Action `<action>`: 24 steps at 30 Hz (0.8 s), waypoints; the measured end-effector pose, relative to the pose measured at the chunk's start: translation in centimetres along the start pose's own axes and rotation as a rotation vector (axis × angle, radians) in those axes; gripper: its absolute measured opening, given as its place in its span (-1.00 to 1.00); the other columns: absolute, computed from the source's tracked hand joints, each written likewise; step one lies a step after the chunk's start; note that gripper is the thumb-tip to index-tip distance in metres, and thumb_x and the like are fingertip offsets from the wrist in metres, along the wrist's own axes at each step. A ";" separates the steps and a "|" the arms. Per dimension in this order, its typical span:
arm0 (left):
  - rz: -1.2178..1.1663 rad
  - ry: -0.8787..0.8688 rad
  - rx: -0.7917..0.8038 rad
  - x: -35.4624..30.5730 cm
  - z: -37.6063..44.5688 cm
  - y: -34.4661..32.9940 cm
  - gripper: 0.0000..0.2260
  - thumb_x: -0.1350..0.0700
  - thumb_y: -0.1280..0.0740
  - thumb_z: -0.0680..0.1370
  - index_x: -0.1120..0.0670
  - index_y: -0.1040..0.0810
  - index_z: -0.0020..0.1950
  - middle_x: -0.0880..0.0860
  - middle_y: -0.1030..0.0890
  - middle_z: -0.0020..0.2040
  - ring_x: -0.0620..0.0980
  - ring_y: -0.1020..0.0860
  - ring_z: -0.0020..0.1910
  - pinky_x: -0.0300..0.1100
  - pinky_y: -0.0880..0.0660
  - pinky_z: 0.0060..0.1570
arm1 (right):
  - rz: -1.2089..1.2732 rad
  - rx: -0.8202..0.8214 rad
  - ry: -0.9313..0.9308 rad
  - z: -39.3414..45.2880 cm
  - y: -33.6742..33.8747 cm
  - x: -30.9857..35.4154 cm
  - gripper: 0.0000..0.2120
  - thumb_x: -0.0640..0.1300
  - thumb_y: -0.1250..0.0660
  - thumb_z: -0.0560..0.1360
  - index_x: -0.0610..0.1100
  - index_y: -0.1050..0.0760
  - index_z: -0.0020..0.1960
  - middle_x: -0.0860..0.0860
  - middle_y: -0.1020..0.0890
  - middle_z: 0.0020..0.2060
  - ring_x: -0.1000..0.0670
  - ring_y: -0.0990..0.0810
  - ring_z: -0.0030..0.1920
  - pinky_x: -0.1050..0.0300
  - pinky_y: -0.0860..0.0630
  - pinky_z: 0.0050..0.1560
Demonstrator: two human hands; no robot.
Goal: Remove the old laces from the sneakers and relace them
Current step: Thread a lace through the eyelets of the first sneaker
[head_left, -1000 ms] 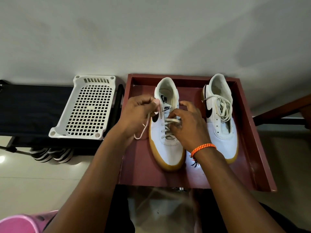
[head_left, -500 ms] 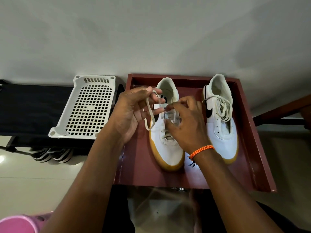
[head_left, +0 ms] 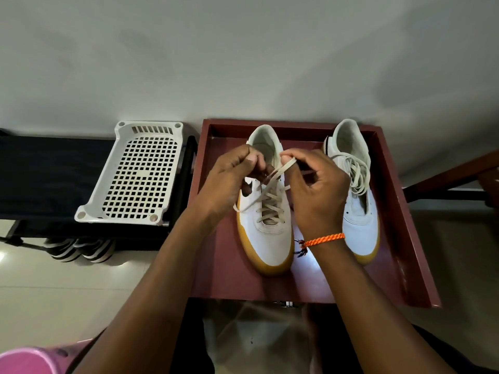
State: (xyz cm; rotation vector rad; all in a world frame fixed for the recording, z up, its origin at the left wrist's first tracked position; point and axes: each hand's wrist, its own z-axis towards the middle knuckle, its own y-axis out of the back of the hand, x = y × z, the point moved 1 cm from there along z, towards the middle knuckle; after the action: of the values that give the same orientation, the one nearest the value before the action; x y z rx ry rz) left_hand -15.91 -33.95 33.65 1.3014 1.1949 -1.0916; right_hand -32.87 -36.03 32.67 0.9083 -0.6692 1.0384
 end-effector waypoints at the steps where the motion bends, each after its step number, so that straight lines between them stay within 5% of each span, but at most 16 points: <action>1: -0.034 -0.006 -0.004 0.0 0.1 0.0 -0.75 0.14 -0.16 0.74 0.27 -0.52 0.05 0.30 -0.67 0.06 0.09 -0.62 -0.04 0.09 -0.39 -0.09 | 0.022 -0.034 -0.018 0.2 0.2 -0.2 -0.90 -0.22 -0.44 0.62 -0.19 -0.73 0.07 0.01 -0.73 -0.08 0.04 -0.71 -0.04 0.02 -0.64 -0.03; 5: -0.304 -0.013 -0.014 -0.1 0.0 0.8 -0.82 0.10 -0.17 0.74 0.15 -0.53 0.15 0.20 -0.62 -0.07 0.12 -0.58 -0.15 0.00 -0.40 -0.17 | 0.187 -0.142 -0.210 0.8 0.8 -1.2 -0.91 -0.14 -0.44 0.62 -0.10 -0.73 0.05 0.03 -0.75 -0.13 -0.04 -0.72 -0.13 -0.18 -0.67 -0.10; 11: -0.637 0.070 -0.256 -0.9 -0.1 2.3 -0.81 0.07 -0.18 0.73 0.05 -0.54 0.01 0.04 -0.61 -0.25 0.00 -0.55 -0.28 -0.17 -0.44 -0.26 | 0.491 -0.349 -0.507 1.8 1.7 -2.3 -0.86 -0.23 -0.48 0.58 -0.30 -0.71 0.06 -0.05 -0.66 -0.30 0.03 -0.58 -0.33 0.15 -0.53 -0.34; 16: -0.302 0.303 -0.709 1.5 0.7 3.8 -0.81 0.20 -0.29 0.63 0.08 -0.60 -0.16 -0.06 -0.39 -0.49 -0.07 -0.30 -0.51 -0.25 -0.28 -0.53 | 0.560 -0.369 -0.560 1.9 1.9 -3.0 -0.83 -0.22 -0.49 0.57 -0.33 -0.70 0.07 -0.06 -0.66 -0.28 0.02 -0.57 -0.31 0.15 -0.51 -0.35; 20: 0.434 0.166 -0.700 1.8 0.2 2.6 -0.82 0.13 -0.28 0.61 0.01 -0.68 -0.05 -0.07 -0.64 -0.25 -0.04 -0.59 -0.26 -0.11 -0.47 -0.18 | 0.581 -0.130 -0.571 1.6 1.0 -2.2 -0.90 -0.26 -0.47 0.58 -0.32 -0.69 0.03 -0.07 -0.65 -0.31 0.01 -0.59 -0.32 0.16 -0.54 -0.33; 24: 0.210 -0.235 -0.304 0.2 0.3 -0.8 -0.78 0.24 -0.21 0.70 0.12 -0.66 0.14 -0.01 -0.71 0.01 -0.04 -0.68 0.02 -0.12 -0.61 0.08 | 0.510 0.280 -0.514 0.5 -0.4 -0.9 -0.92 -0.32 -0.43 0.59 -0.27 -0.71 0.03 -0.11 -0.70 -0.27 -0.02 -0.64 -0.30 0.15 -0.58 -0.29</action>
State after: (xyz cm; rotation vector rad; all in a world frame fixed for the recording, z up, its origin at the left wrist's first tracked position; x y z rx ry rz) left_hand -16.72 -34.24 33.30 1.0080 0.9804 -0.8460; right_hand -32.90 -36.96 32.05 1.3077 -1.2511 1.3855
